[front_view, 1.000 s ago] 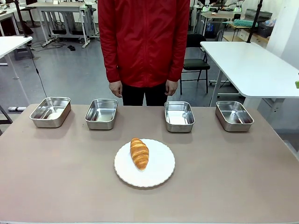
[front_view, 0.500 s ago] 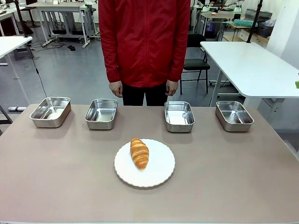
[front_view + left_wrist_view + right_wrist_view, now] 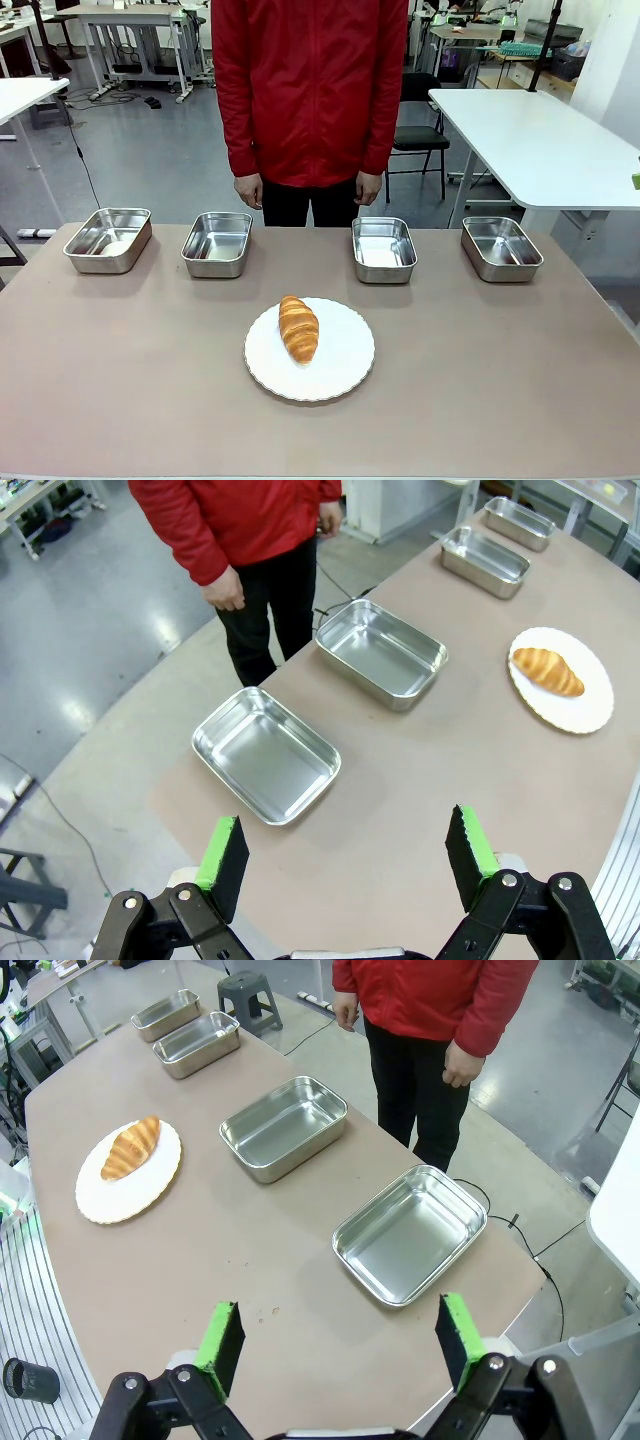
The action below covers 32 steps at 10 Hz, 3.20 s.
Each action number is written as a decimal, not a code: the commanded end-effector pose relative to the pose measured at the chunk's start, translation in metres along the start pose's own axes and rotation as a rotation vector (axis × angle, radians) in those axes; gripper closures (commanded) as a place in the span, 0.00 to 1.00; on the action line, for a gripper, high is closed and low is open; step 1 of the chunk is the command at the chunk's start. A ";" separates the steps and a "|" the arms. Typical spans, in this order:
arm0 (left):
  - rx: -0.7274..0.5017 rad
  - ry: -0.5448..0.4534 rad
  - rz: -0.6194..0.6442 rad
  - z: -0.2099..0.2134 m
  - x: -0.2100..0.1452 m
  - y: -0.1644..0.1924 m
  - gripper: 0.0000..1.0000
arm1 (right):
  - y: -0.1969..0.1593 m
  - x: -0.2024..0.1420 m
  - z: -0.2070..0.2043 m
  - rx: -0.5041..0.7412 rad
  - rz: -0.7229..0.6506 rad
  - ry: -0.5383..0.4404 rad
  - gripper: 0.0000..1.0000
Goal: Place the bread in the container.
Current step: Place the Butter Roll into the Airtight Container indicated by the human.
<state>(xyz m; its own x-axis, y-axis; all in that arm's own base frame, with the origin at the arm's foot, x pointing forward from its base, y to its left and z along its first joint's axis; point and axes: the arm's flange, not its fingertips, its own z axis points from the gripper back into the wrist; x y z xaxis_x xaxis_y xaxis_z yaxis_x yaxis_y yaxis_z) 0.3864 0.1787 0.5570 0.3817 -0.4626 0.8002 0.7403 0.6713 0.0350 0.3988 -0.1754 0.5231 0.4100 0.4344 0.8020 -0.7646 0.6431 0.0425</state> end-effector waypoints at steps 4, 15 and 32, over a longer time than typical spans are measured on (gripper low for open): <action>0.001 -0.004 0.001 0.001 -0.001 0.000 0.00 | 0.000 0.000 -0.001 0.001 0.004 -0.015 0.00; 0.001 -0.004 0.001 0.001 -0.001 0.000 0.00 | 0.000 0.000 -0.001 0.001 0.004 -0.015 0.00; 0.001 -0.004 0.001 0.001 -0.001 0.000 0.00 | 0.000 0.000 -0.001 0.001 0.004 -0.015 0.00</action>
<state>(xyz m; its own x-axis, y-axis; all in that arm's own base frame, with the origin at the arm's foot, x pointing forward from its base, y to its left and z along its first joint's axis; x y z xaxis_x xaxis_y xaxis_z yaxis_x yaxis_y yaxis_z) 0.3864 0.1787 0.5570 0.3818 -0.4626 0.8002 0.7403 0.6714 0.0350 0.3986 -0.1756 0.5231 0.4103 0.4342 0.8020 -0.7644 0.6433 0.0428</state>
